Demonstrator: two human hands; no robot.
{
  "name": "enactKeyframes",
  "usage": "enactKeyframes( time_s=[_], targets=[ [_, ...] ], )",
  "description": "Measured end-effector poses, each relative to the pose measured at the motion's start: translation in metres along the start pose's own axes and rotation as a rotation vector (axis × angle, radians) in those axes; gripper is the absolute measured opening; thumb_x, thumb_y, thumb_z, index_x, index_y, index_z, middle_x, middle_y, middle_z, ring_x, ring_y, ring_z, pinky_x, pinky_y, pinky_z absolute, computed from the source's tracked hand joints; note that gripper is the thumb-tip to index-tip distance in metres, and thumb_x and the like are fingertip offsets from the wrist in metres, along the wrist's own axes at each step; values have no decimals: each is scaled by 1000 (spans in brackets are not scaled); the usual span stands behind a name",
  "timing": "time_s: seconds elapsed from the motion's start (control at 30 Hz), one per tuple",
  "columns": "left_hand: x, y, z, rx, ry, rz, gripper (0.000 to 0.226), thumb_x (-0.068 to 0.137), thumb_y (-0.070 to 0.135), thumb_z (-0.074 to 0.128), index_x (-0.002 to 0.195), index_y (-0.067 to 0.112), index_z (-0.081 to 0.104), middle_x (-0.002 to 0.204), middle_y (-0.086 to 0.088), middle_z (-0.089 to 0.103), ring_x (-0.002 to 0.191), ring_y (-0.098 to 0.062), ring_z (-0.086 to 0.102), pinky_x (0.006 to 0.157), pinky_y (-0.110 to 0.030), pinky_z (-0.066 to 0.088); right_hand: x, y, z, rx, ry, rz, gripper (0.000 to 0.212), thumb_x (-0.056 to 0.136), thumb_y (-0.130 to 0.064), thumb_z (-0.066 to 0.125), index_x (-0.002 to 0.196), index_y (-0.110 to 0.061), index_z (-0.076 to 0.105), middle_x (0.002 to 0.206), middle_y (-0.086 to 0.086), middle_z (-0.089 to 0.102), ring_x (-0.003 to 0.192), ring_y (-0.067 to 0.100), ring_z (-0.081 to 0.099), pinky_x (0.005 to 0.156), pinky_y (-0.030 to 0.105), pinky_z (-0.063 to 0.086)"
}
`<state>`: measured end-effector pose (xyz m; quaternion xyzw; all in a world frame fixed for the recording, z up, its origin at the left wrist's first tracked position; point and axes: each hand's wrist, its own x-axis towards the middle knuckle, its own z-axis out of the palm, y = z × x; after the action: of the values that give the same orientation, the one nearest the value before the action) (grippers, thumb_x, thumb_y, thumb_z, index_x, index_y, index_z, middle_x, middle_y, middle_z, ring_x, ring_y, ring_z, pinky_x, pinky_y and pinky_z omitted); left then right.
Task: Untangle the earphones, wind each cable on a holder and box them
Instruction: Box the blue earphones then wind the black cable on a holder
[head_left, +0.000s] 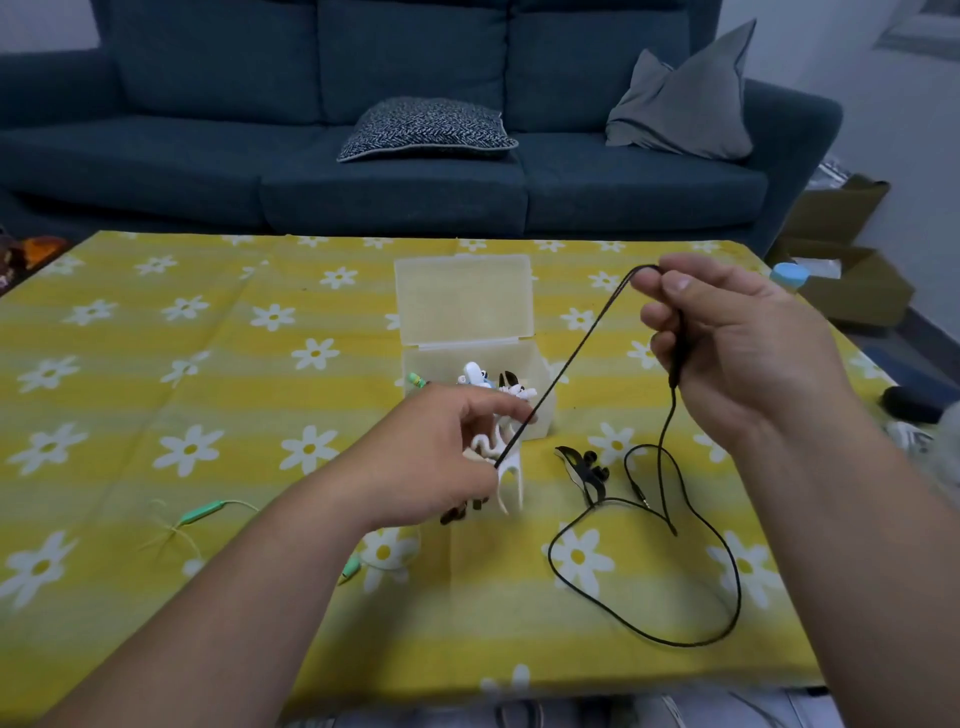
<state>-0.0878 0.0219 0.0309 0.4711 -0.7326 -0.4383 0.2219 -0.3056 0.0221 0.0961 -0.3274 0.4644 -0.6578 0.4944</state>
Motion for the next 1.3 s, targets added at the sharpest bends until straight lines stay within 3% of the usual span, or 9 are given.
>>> enactKeyframes(
  time_s=[0.1,0.37,0.57,0.73,0.8,0.9,1.03,1.17,1.3],
  targets=[
    [-1,-5,2,107,-28,-9,56,70,4,65,110,43,68,91,0,60,86,-23,61,82,-42,56,2,-6,-2,100,21,-31,16,94,0,56,93,-11,66,81,5,75,64,11,67,56,17,47],
    [-8,0,-4,48,-75,1,53,71,5,64,108,43,68,100,-8,65,96,-22,64,89,-44,55,9,-6,-8,108,84,-64,16,95,1,56,93,-12,65,75,3,74,68,13,70,60,19,51],
    [-13,-2,-13,-13,-54,-56,54,65,14,56,107,45,69,84,-5,55,70,-23,52,66,-39,47,25,8,-28,-262,313,23,17,92,-2,60,91,-17,68,89,6,75,69,11,66,66,22,50],
    [-15,0,-15,-85,-63,-51,54,67,16,57,113,42,69,97,-21,61,76,-22,56,73,-33,44,30,28,-42,-778,357,60,8,90,-12,65,93,-17,70,97,6,71,87,20,60,64,29,42],
    [-14,0,-14,-102,-65,-44,52,68,17,57,112,43,70,90,-17,62,76,-26,56,75,-32,44,18,28,-34,-963,252,-54,14,93,-22,64,106,-20,70,107,-1,69,94,15,60,74,30,43],
    [-13,4,-13,-163,-50,-33,50,69,13,56,108,40,72,75,0,53,70,-17,50,74,-31,43,-14,30,-5,-863,-204,-26,19,96,-39,58,107,-29,71,106,-14,72,100,0,63,76,21,42],
    [-14,9,-11,-221,-73,7,49,76,9,61,117,35,70,103,-27,66,97,-45,62,97,-54,51,-40,46,20,-683,-620,229,32,97,-42,53,108,-20,73,102,-1,76,95,11,71,97,28,45],
    [-14,6,-12,-245,30,-35,51,76,7,58,113,40,70,106,-29,63,87,-41,59,96,-64,45,-34,41,10,-871,-612,276,30,89,-41,66,96,-13,75,60,-4,62,56,12,56,75,31,43],
    [-14,6,-9,-223,39,-33,56,72,11,54,116,44,67,102,-20,66,90,-36,60,96,-58,46,-33,37,8,-752,-486,243,24,93,-19,66,71,-9,67,53,-2,45,51,12,41,74,36,50]
  ],
)
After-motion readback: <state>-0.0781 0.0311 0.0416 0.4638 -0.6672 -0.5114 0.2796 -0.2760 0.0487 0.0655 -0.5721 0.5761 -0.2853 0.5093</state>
